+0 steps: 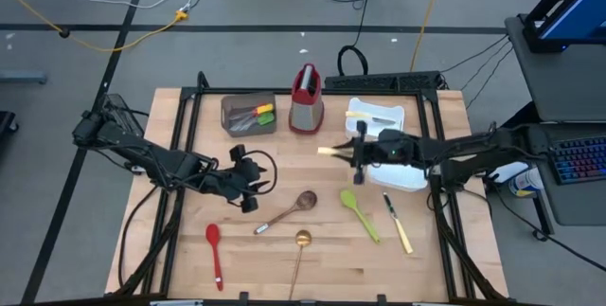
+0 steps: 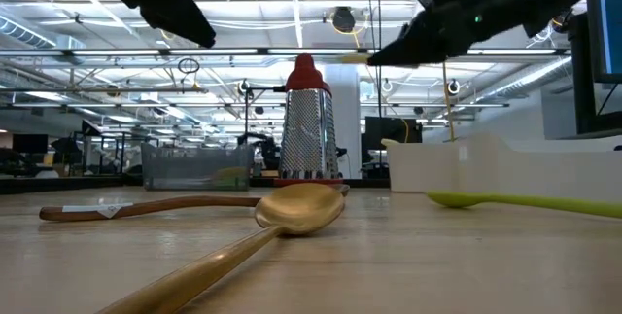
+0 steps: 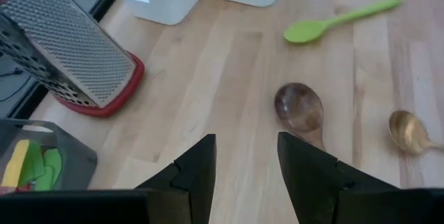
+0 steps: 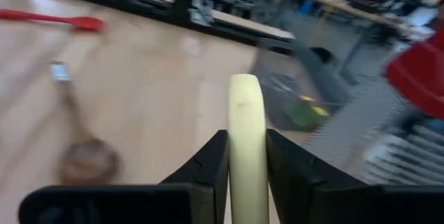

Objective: Pick & Place Kitchen Items
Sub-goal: Put the left yellow table knife into the top white bin

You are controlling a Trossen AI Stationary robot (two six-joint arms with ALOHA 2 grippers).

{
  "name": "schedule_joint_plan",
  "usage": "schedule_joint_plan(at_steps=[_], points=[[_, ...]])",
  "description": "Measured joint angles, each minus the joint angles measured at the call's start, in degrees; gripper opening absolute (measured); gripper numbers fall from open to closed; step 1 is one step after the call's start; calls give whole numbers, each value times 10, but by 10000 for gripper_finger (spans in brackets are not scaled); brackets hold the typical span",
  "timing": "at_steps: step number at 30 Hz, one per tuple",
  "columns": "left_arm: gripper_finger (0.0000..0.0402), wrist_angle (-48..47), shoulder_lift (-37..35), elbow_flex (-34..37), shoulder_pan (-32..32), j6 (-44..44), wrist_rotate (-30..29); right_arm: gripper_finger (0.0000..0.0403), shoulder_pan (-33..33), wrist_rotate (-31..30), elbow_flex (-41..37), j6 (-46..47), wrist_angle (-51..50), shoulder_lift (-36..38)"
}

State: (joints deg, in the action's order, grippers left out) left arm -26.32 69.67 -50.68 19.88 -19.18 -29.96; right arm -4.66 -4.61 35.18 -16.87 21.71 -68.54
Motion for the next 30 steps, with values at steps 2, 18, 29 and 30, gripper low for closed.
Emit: schedule_joint_plan(at_steps=[2, 18, 29, 30], points=[[159, 1, 0, 0, 0, 0, -2, 76, -29, 4, -14, -17, 15, 2], [159, 0, 0, 0, -21, 7, -7, 77, -295, 227, -91, -49, 78, 2], [159, 0, 0, 0, -42, 10, -7, 73, -368, 302, -124, -32, 149, -13], [159, 0, 0, 0, -44, 10, -7, 73, -370, 304, -124, -31, 158, -20]])
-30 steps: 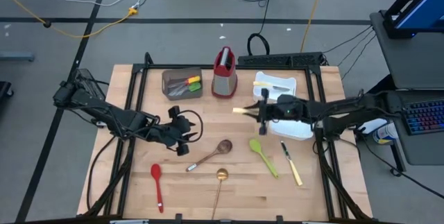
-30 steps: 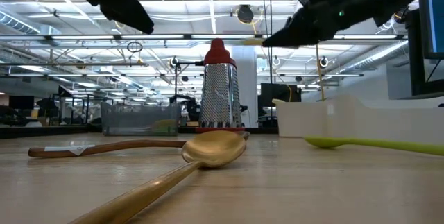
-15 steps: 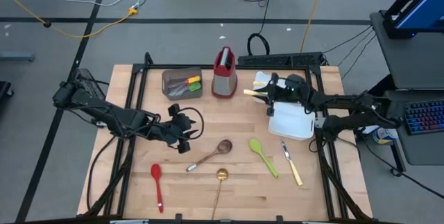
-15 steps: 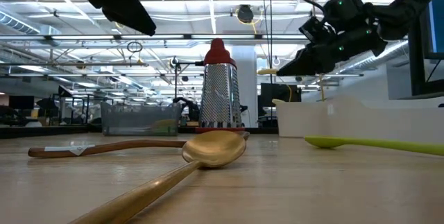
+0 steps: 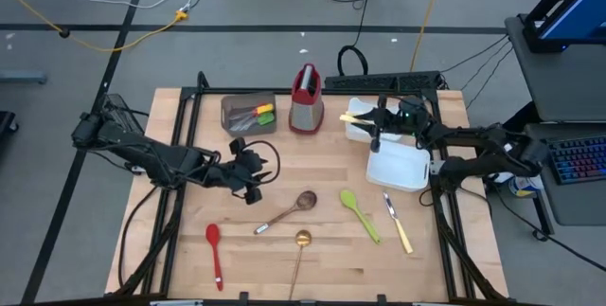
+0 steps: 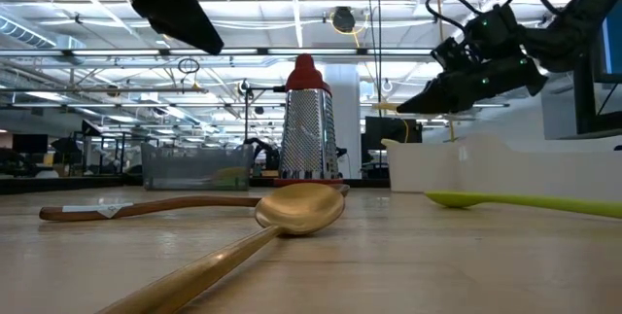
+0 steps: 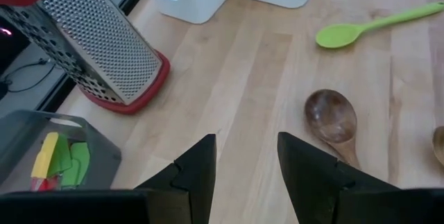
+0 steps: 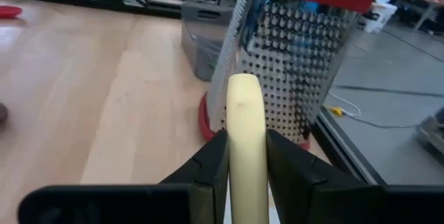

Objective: Pick & Place Kitchen Items
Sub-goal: Put the left yellow table knife into the top white bin, then put the yellow table knife into the top white bin

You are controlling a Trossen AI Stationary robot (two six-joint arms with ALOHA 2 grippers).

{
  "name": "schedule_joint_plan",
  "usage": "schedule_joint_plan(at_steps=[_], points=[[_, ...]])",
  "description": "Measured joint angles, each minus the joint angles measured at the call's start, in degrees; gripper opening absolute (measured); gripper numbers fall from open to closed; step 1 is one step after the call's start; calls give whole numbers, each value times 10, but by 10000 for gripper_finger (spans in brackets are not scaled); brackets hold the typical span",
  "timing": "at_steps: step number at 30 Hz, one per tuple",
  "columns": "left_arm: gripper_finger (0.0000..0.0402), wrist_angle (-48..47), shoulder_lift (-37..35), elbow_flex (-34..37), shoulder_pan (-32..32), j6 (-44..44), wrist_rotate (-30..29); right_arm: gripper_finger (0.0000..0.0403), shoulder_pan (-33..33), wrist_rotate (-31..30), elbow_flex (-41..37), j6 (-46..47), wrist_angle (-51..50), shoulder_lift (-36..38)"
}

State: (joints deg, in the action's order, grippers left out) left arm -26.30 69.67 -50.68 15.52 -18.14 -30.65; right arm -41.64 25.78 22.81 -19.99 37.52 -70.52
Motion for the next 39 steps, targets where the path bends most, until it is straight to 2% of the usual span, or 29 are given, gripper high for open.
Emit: schedule_joint_plan(at_steps=[8, 13, 21, 30, 39], points=[[159, 0, 0, 0, -9, 4, 0, 70, -44, 2, 0, 28, 59, -88], [159, 0, 0, 0, -9, 9, 0, 68, -65, 59, 0, 46, 170, -138], [159, 0, 0, 0, -9, 15, 1, 81, -79, 59, 0, 54, 185, -202], [159, 0, 0, 0, -9, 15, 1, 91, -79, 55, 1, 68, 264, -232], [159, 0, 0, 0, -9, 15, 1, 128, -78, 54, 1, 73, 264, -232]])
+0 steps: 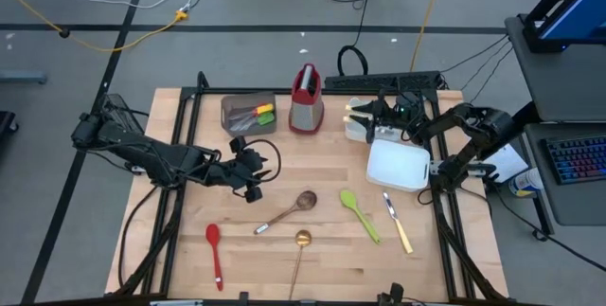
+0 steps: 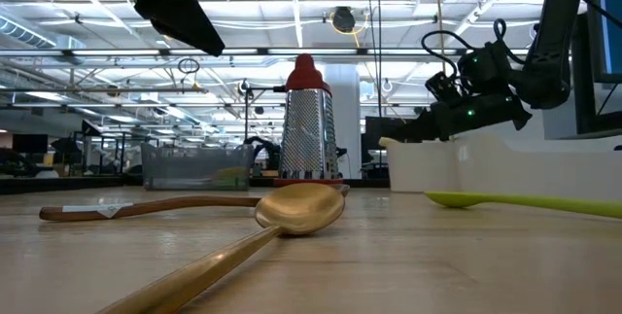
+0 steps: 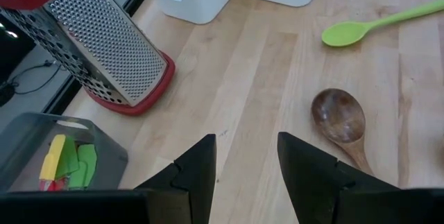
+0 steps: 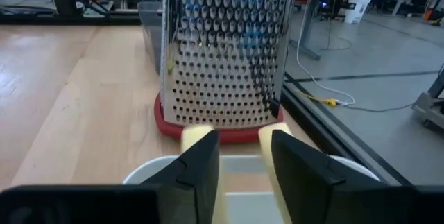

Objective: Pick & Place Kitchen Items
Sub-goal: Put the yellow table knife into the top white bin

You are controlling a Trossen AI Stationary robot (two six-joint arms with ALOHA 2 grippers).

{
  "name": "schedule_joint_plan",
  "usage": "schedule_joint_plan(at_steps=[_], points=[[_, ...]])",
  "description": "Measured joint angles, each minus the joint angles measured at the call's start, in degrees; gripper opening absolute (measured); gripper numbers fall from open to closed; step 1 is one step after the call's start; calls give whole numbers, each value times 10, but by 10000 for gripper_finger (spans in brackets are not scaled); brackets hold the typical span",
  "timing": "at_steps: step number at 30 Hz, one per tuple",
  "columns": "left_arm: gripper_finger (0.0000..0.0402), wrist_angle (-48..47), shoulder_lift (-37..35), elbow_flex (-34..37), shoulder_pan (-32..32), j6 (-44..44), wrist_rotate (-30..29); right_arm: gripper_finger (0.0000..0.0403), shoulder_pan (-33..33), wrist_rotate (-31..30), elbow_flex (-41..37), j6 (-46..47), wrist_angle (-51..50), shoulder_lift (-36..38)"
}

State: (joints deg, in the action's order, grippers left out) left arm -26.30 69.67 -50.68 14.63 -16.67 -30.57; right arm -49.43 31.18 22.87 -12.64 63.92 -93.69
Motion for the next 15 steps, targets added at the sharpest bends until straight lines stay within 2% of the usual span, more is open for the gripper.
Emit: schedule_joint_plan(at_steps=[9, 15], points=[[159, 0, 0, 0, 0, 0, 0, 141, 1, 3, 0, 35, 14, 7], [159, 0, 0, 0, 0, 0, 0, 141, 21, 1, 0, 34, 14, 55]])
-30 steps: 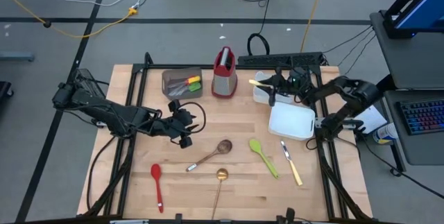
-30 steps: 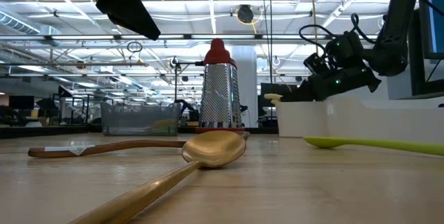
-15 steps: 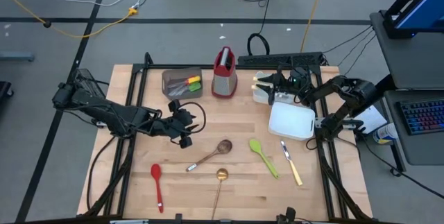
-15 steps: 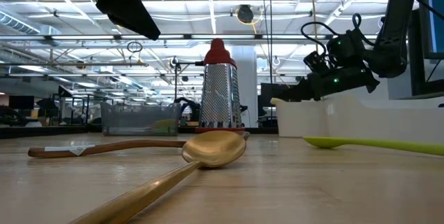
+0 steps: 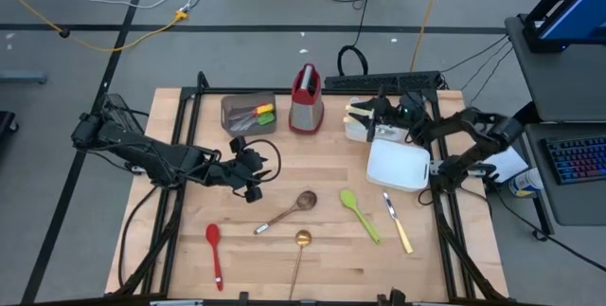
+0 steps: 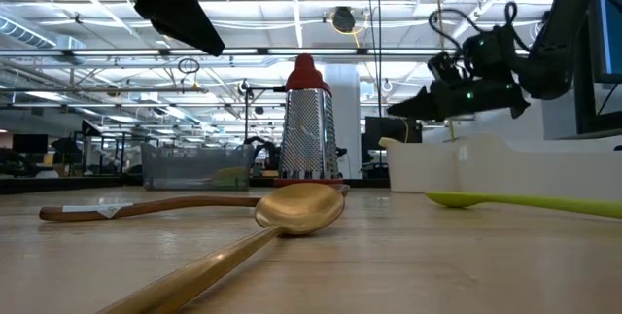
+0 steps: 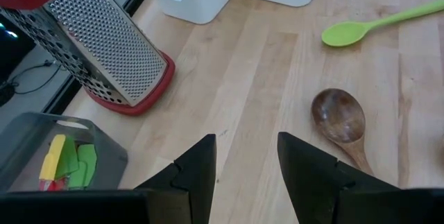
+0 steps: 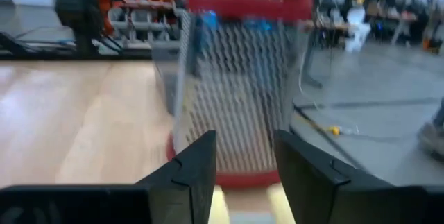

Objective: Pick & Place Kitchen Items
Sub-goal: Put the yellow table knife into the top white bin

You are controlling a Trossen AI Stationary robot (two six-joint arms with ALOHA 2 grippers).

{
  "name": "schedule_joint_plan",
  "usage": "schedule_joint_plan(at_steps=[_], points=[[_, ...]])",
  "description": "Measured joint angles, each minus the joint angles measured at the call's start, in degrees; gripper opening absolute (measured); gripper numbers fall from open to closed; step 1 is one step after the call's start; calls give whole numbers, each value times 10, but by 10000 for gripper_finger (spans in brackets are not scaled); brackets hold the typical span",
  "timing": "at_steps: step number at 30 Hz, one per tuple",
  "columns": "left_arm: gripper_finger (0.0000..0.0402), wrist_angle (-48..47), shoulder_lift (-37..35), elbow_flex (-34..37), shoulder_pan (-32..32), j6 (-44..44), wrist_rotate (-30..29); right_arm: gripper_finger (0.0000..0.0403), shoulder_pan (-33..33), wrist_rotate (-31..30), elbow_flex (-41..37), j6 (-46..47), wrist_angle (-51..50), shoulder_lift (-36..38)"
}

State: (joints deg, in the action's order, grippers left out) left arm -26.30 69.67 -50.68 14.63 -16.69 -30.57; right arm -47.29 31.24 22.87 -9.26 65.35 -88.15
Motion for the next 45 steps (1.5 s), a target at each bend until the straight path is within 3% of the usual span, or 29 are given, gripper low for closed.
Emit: schedule_joint_plan(at_steps=[7, 19, 25, 29, 35, 41, 45], points=[[159, 0, 0, 0, 0, 0, 0, 141, 80, 1, 0, 27, -4, 86], [159, 15, 0, 0, 0, 0, 0, 142, 341, -84, 17, 5, -14, 218], [159, 29, 0, 0, 0, 1, 0, 142, 471, -187, 86, 13, -138, 210], [159, 47, 0, 0, -9, 12, -5, 142, 556, -291, 157, 41, -181, 156], [159, 70, 0, 0, -26, 16, -5, 142, 625, -300, 252, 52, -292, 71], [159, 69, 0, 0, -32, 31, -5, 141, 642, -371, 264, 218, -400, 40], [159, 68, 0, 0, -33, 40, -5, 141, 652, -330, 264, 433, -540, 30]])
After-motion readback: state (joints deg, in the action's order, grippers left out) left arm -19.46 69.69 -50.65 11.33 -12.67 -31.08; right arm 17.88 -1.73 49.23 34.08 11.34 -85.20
